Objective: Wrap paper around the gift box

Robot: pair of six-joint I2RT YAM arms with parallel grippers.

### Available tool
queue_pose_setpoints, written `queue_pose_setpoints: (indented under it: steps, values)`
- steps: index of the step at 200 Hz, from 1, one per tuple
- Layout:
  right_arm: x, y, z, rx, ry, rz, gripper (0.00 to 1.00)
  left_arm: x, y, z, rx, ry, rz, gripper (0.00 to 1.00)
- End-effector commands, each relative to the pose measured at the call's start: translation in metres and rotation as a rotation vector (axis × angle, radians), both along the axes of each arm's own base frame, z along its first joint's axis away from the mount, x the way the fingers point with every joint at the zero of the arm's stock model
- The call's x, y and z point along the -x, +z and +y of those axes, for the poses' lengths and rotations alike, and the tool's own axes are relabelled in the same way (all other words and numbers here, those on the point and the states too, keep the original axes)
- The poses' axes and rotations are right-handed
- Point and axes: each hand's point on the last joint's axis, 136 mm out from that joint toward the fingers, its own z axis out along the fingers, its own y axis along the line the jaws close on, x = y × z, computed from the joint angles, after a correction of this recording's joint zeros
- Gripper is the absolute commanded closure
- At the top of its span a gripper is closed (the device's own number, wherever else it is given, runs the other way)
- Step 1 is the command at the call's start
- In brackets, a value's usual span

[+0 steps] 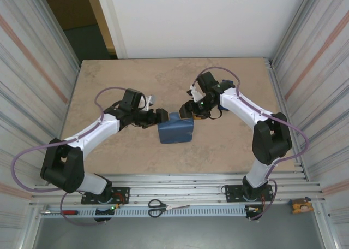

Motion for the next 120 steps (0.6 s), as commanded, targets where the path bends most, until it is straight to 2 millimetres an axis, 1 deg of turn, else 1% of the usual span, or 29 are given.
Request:
queue_pose_setpoints:
  steps: [1,13,25,43,73,95,120]
  values:
    - [0.013,-0.023,-0.014,0.090,0.016,0.049,0.36,-0.009,0.023,-0.004,0.073,0.012,-0.042,0.15]
    - [0.013,-0.023,-0.014,0.089,0.016,0.049,0.36,-0.011,0.020,-0.005,0.068,0.013,-0.031,0.16]
    - [0.013,-0.023,-0.013,0.086,0.017,0.051,0.36,-0.011,0.013,-0.004,0.051,0.017,-0.013,0.17]
    - [0.012,-0.023,-0.013,0.084,0.016,0.050,0.36,-0.007,-0.002,-0.001,0.031,0.022,0.017,0.21]
    - [0.011,-0.018,-0.010,0.067,0.016,0.039,0.34,0.004,-0.018,0.002,0.004,-0.002,0.050,0.26]
    - [0.001,-0.001,-0.004,0.029,0.007,-0.009,0.27,0.011,-0.030,0.007,-0.036,-0.027,0.069,0.32]
    - [-0.019,0.034,-0.002,-0.016,-0.022,-0.132,0.18,0.018,-0.037,0.011,-0.060,-0.040,0.074,0.33]
